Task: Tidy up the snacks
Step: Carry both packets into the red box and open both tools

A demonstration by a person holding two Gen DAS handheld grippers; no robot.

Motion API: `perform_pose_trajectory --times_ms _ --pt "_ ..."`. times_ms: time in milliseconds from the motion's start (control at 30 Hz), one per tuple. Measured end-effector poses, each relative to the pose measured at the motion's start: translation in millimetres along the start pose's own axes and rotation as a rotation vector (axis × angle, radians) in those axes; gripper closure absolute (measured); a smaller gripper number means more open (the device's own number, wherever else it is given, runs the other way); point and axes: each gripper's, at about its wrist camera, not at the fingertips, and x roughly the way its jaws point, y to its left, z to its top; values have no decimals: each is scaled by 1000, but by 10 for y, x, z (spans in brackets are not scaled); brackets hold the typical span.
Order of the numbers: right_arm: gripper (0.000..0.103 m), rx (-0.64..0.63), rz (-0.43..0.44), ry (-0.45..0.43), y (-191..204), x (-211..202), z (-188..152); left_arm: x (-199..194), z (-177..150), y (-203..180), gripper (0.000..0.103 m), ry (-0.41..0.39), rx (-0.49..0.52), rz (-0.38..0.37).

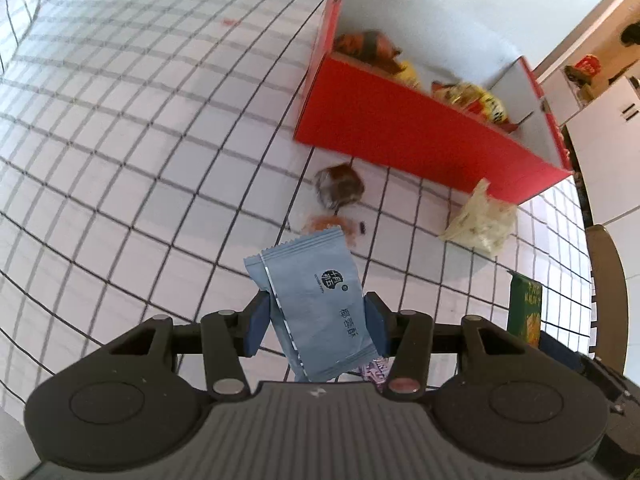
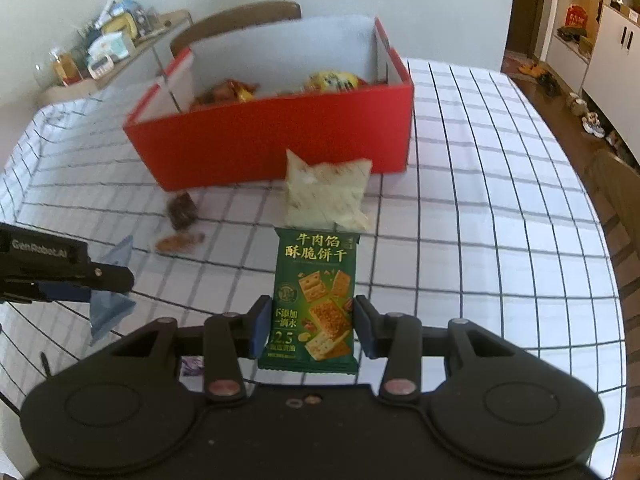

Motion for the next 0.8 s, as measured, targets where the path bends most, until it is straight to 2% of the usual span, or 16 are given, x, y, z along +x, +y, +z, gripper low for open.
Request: perform_pose_trajectory --times_ms 433,800 --pt "61 -31 52 -113 228 -345 508 -481 330 -305 53 -144 133 -9" --pt "61 -64 46 -204 328 -406 1164 -754 869 -638 53 -240 238 -4"
